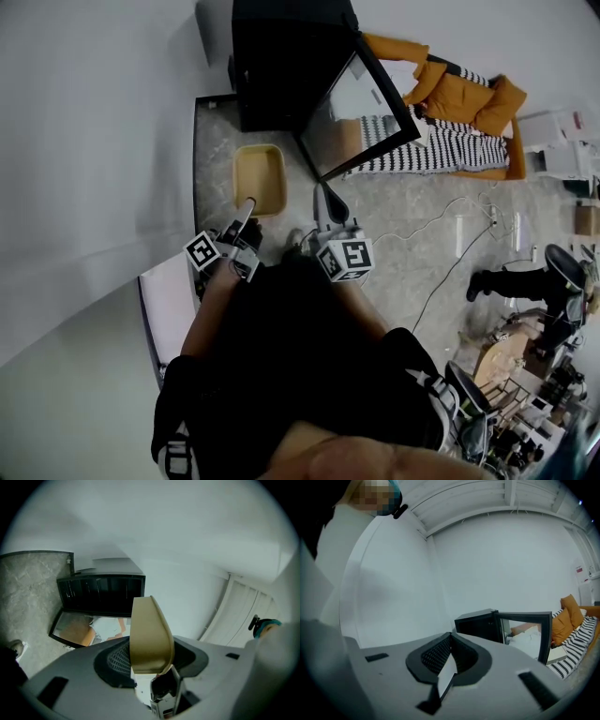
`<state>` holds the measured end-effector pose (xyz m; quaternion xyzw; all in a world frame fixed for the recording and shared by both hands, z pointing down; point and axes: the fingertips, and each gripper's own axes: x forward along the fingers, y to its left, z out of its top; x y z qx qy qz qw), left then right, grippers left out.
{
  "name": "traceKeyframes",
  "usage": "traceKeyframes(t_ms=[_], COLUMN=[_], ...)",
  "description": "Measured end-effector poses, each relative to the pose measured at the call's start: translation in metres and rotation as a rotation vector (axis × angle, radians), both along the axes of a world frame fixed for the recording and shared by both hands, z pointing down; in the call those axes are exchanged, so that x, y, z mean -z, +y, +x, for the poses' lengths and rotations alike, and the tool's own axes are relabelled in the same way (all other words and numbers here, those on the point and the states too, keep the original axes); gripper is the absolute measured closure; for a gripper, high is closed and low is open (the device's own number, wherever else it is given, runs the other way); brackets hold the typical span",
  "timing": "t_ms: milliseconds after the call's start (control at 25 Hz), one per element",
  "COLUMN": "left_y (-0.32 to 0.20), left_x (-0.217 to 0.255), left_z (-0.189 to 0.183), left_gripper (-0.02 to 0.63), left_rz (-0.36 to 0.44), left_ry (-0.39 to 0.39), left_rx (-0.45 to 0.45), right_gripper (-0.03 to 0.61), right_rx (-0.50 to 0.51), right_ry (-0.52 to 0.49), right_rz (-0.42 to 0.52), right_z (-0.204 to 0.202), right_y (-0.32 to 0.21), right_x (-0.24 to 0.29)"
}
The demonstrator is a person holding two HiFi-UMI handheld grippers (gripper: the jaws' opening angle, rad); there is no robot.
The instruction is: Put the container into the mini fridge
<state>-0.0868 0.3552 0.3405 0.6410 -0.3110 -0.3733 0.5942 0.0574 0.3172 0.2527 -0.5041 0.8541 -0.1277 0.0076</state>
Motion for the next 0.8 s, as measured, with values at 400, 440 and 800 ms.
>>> traceKeyframes(t_ms=[400, 440, 800], left_y=[-0.018, -0.018, -0.030], left_x=[-0.033, -0.034, -0.037], left_z=[-0.013, -0.013, -0.013], left_gripper=[0.410, 0.410, 0.410], left_rz=[-0.009, -0.009, -0.030], left_ry=[0.026, 0.028, 0.027], left_rx=[-0.067, -0.073, -0.060], right_gripper=[0.577, 0.577, 0.577], right_rx=[-0.072, -0.075, -0.066], right_ry=[0.012, 0.014, 0.015], right_rz=[0.000, 0.002, 0.010], right_z=[-0.016, -0.017, -0.022], right_y=[-0.010, -0.009, -0.025], right_x=[-0.027, -0.027, -0.025])
